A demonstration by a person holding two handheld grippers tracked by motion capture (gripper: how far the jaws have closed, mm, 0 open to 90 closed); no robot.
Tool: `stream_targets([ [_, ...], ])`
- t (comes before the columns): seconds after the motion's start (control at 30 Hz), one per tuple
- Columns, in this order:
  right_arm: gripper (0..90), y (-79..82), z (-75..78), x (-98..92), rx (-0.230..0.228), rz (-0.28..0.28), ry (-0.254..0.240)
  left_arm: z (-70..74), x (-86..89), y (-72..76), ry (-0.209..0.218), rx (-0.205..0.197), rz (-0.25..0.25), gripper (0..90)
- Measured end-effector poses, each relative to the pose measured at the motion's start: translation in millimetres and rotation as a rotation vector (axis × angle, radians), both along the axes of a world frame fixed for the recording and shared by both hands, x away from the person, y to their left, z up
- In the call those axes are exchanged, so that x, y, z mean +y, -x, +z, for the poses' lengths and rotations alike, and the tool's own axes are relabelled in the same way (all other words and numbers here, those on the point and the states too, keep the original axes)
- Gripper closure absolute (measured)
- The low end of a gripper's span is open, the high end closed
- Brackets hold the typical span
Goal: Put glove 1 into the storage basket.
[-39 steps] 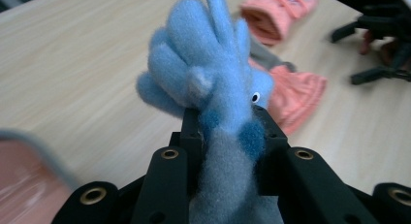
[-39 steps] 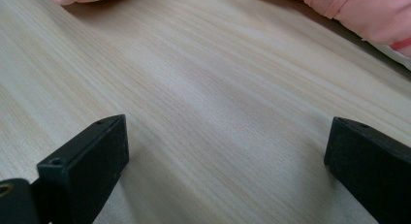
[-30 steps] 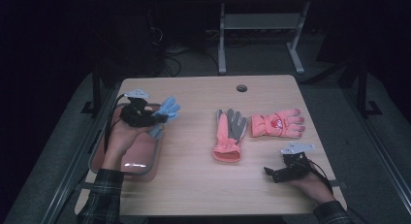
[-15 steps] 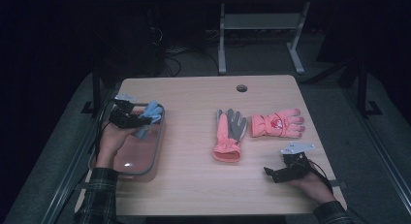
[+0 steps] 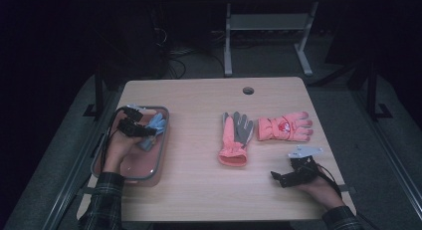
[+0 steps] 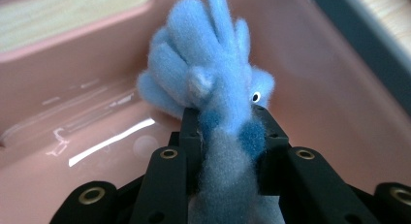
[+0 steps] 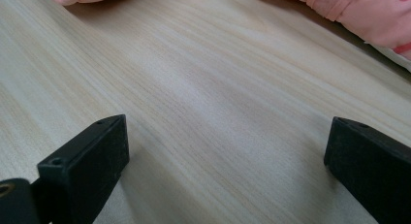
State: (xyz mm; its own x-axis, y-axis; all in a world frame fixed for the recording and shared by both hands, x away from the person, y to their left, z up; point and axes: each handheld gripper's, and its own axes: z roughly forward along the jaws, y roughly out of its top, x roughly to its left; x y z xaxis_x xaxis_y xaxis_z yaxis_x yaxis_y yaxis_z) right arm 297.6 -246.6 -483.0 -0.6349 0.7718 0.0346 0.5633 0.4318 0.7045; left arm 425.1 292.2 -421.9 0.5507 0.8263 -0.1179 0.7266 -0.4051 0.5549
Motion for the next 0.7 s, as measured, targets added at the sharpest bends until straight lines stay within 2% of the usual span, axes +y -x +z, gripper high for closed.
stream_targets([
  [0.1,1.6,-0.2,-0.1,0.0,-0.001,0.001,0.001,-3.7,-1.0,-0.4,-0.032,0.015,0.006,68.7],
  [0.23,1.6,-0.1,0.0,0.1,0.0,0.0,0.0,-6.0,-0.8,-1.3,-0.025,0.025,0.018,57.7],
  [0.27,1.6,-0.1,0.0,0.1,-0.001,0.0,0.0,-6.6,-0.9,-1.6,-0.023,0.029,0.019,57.7],
  [0.4,1.6,-0.2,0.0,0.2,0.0,0.0,0.0,-8.6,0.7,-2.9,-0.027,0.051,0.018,42.0],
  [0.47,1.6,-0.3,0.2,0.4,0.003,-0.001,0.001,-8.4,0.7,-2.2,-0.029,0.043,0.034,33.3],
  [0.5,1.6,-0.3,0.2,0.4,0.004,-0.001,0.002,-6.6,1.4,-1.7,-0.031,0.032,0.045,26.1],
  [0.7,1.6,-0.3,0.3,0.4,0.004,-0.002,0.001,4.3,2.1,1.8,-0.003,0.002,0.052,19.1],
])
